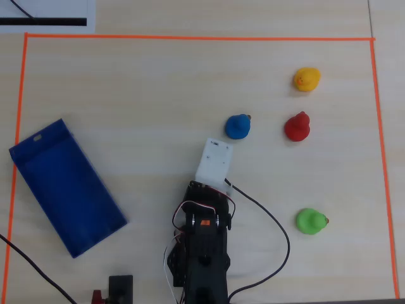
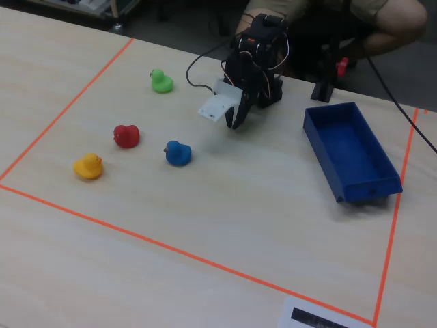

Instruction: Grasp green duck and put it into box.

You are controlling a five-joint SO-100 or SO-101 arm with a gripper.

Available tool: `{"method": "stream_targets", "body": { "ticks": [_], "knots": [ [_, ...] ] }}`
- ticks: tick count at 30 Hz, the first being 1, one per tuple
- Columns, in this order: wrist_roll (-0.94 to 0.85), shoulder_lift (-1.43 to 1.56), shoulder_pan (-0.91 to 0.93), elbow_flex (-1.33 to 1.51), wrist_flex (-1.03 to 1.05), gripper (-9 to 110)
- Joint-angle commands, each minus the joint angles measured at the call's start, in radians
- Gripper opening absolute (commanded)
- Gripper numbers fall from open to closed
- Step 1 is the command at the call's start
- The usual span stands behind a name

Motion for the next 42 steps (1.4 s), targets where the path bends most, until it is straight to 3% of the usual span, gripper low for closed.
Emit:
{"method": "stream_targets", "body": {
  "ticks": [1, 11, 16, 20, 25, 29, 42],
  "knots": [
    [-0.008, -0.014, 0.008, -0.003, 0.02, 0],
    [-0.064, -0.057, 0.143, -0.1, -0.061, 15],
    [-0.055, -0.25, 0.186, -0.351, -0.051, 25],
    [-0.117, -0.505, 0.35, -0.66, -0.038, 32],
    [-0.244, -0.732, 0.638, -0.943, -0.15, 34],
    [-0.325, -0.821, 0.799, -1.0, -0.295, 35],
    [-0.368, -1.193, 1.037, -1.169, -0.572, 38]
  ]
}}
